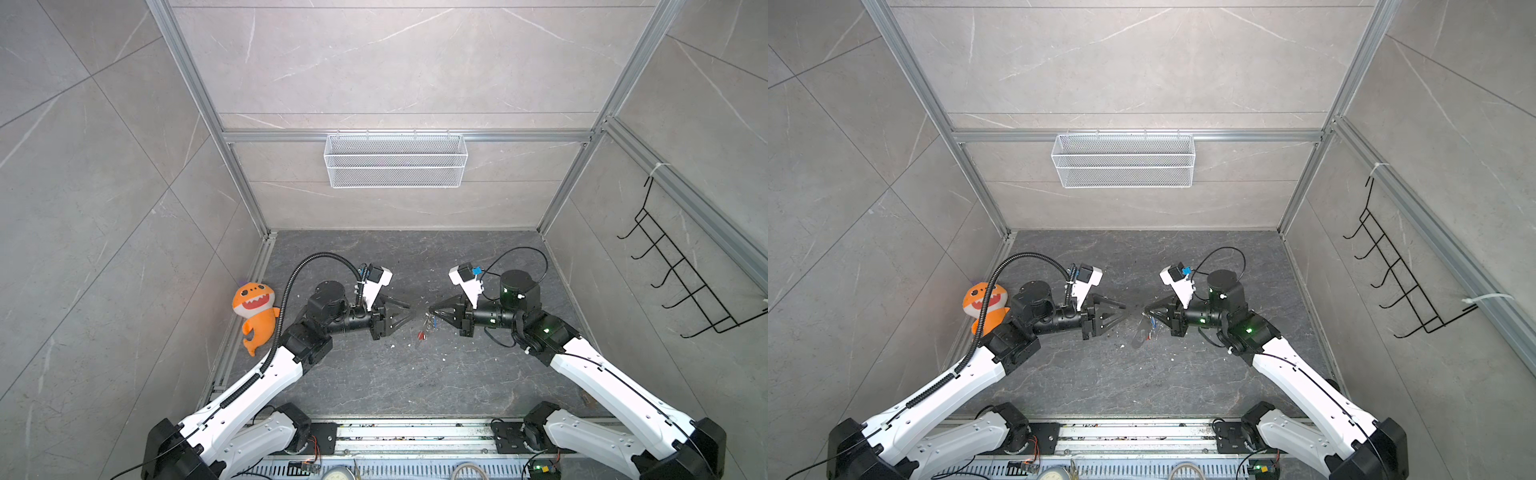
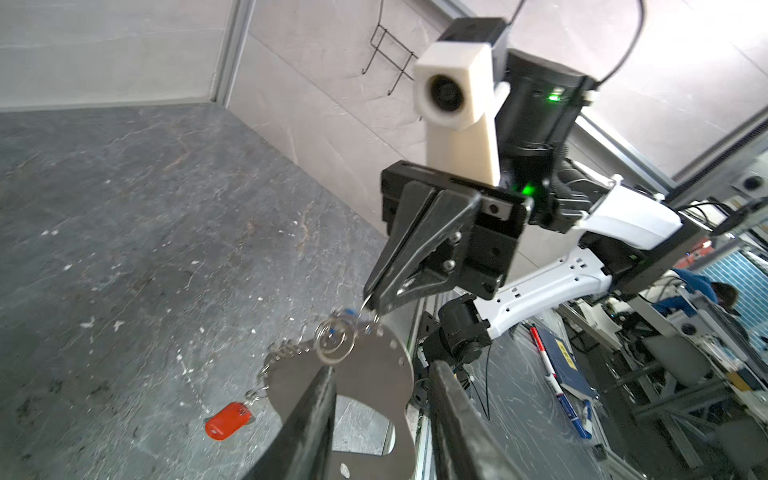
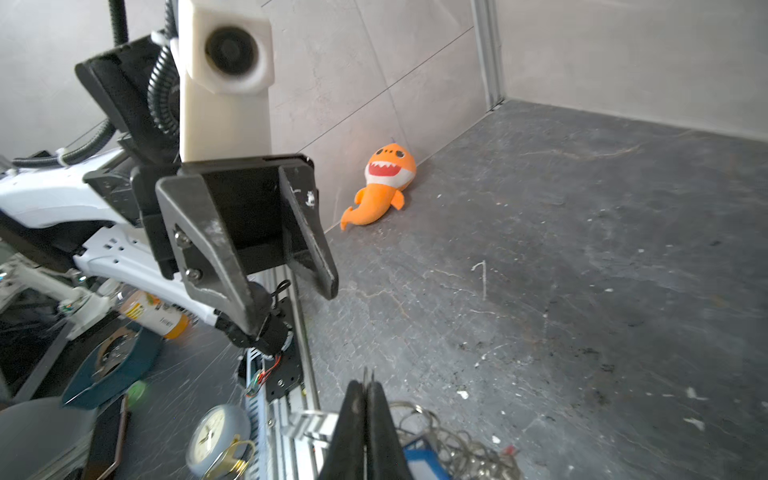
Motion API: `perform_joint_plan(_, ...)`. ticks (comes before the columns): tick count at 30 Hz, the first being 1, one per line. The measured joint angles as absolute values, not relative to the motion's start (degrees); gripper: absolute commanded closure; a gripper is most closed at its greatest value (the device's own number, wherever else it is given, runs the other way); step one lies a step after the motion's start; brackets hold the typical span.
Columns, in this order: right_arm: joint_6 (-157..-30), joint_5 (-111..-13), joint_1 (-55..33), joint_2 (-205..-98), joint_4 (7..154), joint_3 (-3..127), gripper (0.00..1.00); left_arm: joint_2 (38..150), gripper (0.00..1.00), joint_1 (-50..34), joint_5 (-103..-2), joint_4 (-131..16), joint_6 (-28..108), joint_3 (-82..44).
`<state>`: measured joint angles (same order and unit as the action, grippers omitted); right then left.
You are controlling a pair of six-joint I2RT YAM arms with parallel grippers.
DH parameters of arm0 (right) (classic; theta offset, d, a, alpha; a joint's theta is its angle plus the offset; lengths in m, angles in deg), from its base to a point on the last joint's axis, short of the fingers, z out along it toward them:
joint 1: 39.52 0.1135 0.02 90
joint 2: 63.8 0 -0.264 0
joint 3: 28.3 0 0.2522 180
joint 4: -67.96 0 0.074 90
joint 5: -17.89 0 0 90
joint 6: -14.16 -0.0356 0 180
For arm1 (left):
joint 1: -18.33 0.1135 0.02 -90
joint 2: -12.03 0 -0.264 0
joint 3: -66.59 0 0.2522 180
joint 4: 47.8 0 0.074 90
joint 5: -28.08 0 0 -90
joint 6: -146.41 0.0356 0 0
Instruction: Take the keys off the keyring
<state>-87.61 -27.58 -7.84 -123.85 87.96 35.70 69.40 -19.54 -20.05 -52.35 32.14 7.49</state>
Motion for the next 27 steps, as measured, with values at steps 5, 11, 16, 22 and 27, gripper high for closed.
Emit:
perform_joint_plan(5,-87.77,-21.96,-7.84,-125.73,87.87,35.72,1.00,70.84,0.60,-19.56,-17.27,-51.19,32.20,7.49)
perform_joint_plan(11,-88.38,-18.38,-7.84,-125.71,86.01,36.36,1.00,73.00,0.61,-20.06,-16.12,-51.27,32.20,7.47)
perform_joint_plan(16,-89.39,-17.20,-7.84,-125.73,84.68,36.84,1.00,73.00,0.66,-20.81,-14.78,-51.25,32.31,7.29)
perform_joint_plan(22,-90.28,-17.18,-7.27,-126.15,84.11,37.25,1.00,73.00,0.77,-21.55,-13.73,-51.27,32.71,7.16)
perform_joint_plan(27,-90.48,-17.46,-6.46,-126.83,83.63,37.97,1.00,72.98,0.90,-21.55,-13.49,-51.23,32.86,7.07)
